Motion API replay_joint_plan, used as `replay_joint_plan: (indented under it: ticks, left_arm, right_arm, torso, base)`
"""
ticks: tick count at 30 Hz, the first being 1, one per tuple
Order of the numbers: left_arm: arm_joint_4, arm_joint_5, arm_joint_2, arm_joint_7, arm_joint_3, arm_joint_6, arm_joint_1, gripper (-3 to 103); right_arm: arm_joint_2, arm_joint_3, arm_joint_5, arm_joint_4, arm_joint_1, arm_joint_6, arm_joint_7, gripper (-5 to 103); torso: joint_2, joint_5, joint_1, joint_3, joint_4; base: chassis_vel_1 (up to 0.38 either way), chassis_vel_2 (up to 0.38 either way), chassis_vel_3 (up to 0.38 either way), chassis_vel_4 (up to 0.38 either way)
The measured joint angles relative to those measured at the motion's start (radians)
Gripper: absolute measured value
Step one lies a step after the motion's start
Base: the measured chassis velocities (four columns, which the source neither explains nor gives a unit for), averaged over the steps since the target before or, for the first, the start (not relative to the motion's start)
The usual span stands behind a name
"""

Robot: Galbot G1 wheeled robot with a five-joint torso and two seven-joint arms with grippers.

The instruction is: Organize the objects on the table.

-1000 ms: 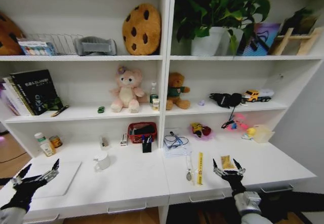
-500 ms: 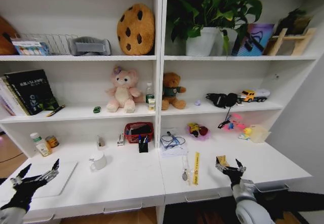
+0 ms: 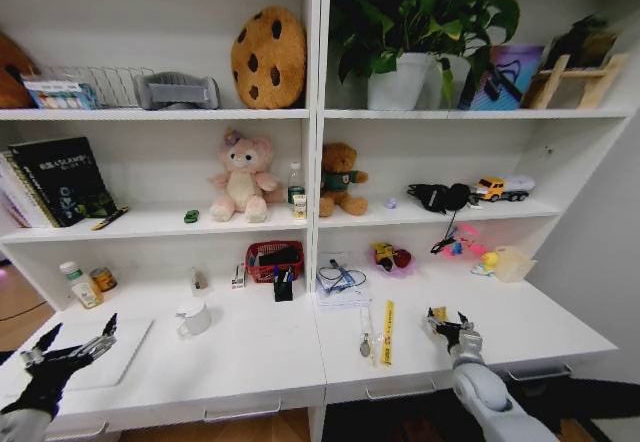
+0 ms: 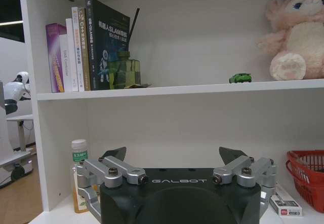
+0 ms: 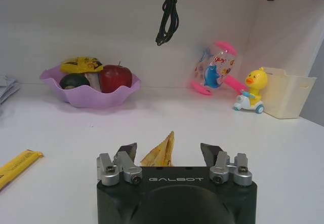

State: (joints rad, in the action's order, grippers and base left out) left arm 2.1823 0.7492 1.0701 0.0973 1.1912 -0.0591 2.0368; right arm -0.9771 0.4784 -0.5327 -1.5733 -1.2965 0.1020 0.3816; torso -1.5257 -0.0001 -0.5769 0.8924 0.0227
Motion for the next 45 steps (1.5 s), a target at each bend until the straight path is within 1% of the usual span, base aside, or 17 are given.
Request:
replay_joint_plan:
  ticks: [1,6,8,9,11,12,14,15,17,19,25,28,32,39,40,42,45]
  left_arm:
    - [0.000,0.000,0.000,0.000,0.000,0.000,0.000,100]
    - [0.000,0.000,0.000,0.000,0.000,0.000,0.000,100]
    - [0.000,0.000,0.000,0.000,0.000,0.000,0.000,100]
    - [0.000,0.000,0.000,0.000,0.000,0.000,0.000,100]
    - [0.000,0.000,0.000,0.000,0.000,0.000,0.000,100]
    - [0.000,0.000,0.000,0.000,0.000,0.000,0.000,100]
    - [0.000,0.000,0.000,0.000,0.000,0.000,0.000,100]
    - [0.000,0.000,0.000,0.000,0.000,0.000,0.000,100]
    - [0.000,0.000,0.000,0.000,0.000,0.000,0.000,100]
    - [0.000,0.000,0.000,0.000,0.000,0.000,0.000,100]
    - [0.000,0.000,0.000,0.000,0.000,0.000,0.000,100]
    - [0.000,0.000,0.000,0.000,0.000,0.000,0.000,100]
    - [0.000,0.000,0.000,0.000,0.000,0.000,0.000,100]
    - [0.000,0.000,0.000,0.000,0.000,0.000,0.000,100]
    - [0.000,0.000,0.000,0.000,0.000,0.000,0.000,100]
    - [0.000,0.000,0.000,0.000,0.000,0.000,0.000,100]
    - [0.000,0.000,0.000,0.000,0.000,0.000,0.000,100]
  right_arm:
    - [0.000,0.000,0.000,0.000,0.000,0.000,0.000,74]
    - [-0.001,-0.006,-0.001,0.016,0.013,-0.004,0.000,57]
    - [0.001,-0.009,-0.002,0.025,0.019,-0.008,0.001,41]
    - [0.001,-0.009,-0.002,0.025,0.019,-0.008,0.001,41]
    - [0.003,-0.010,-0.004,0.033,0.024,-0.012,0.001,30]
    - [0.003,-0.010,-0.004,0.033,0.024,-0.012,0.001,30]
    - [0.005,-0.012,-0.004,0.041,0.027,-0.017,0.001,20]
    - [0.005,-0.012,-0.004,0.041,0.027,-0.017,0.001,20]
    - [0.006,-0.013,-0.008,0.044,0.031,-0.021,0.001,9]
    - [0.006,-0.014,-0.008,0.044,0.034,-0.027,0.001,4]
    - [0.023,-0.016,-0.005,0.012,0.073,-0.049,-0.030,0]
    - [0.060,-0.038,0.013,0.025,0.167,-0.079,-0.109,0]
    - [0.080,-0.059,0.017,0.070,0.235,-0.088,-0.140,0]
    - [0.098,-0.191,-0.004,0.212,0.431,-0.097,-0.208,0]
    - [0.097,-0.244,-0.015,0.258,0.506,-0.096,-0.226,0]
    - [0.070,-0.363,-0.016,0.385,0.662,-0.095,-0.244,0]
    - [0.043,-0.416,-0.011,0.472,0.729,-0.099,-0.248,0]
  torso:
    - [0.000,0.0000,0.000,0.000,0.0000]
    - [0.000,0.0001,0.000,0.000,0.0000]
    - [0.000,0.0001,0.000,0.000,0.0000]
    - [0.000,0.0001,0.000,0.000,0.0000]
    - [0.000,0.0001,0.000,0.000,0.0000]
    - [0.000,0.0001,0.000,0.000,0.0000]
    - [0.000,0.0001,0.000,0.000,0.0001]
    - [0.000,0.0001,0.000,0.000,0.0001]
    - [0.000,0.0001,0.000,0.000,0.0001]
    - [0.000,0.0002,0.000,0.000,0.0000]
    - [0.000,0.0001,0.000,0.000,0.0002]
    - [0.000,-0.0001,0.000,0.000,-0.0003]
    - [0.000,0.0002,0.000,0.000,0.0000]
    - [0.000,0.0007,0.000,0.000,0.0002]
    - [0.000,0.0002,0.000,0.000,0.0001]
    - [0.000,-0.0002,0.000,0.000,-0.0003]
    - [0.000,0.0001,0.000,0.000,-0.0003]
  base:
    - [0.000,0.000,0.000,0.000]
    - [0.000,0.000,0.000,0.000]
    - [0.000,0.000,0.000,0.000]
    - [0.000,0.000,0.000,0.000]
    - [0.000,0.000,0.000,0.000]
    - [0.000,0.000,0.000,0.000]
    - [0.000,0.000,0.000,0.000]
    - [0.000,0.000,0.000,0.000]
    - [0.000,0.000,0.000,0.000]
    - [0.000,0.000,0.000,0.000]
    - [0.000,0.000,0.000,0.000]
    - [0.000,0.000,0.000,0.000]
    - [0.000,0.000,0.000,0.000]
    - [0.000,0.000,0.000,0.000]
    - [0.000,0.000,0.000,0.000]
    - [0.000,0.000,0.000,0.000]
    - [0.000,0.000,0.000,0.000]
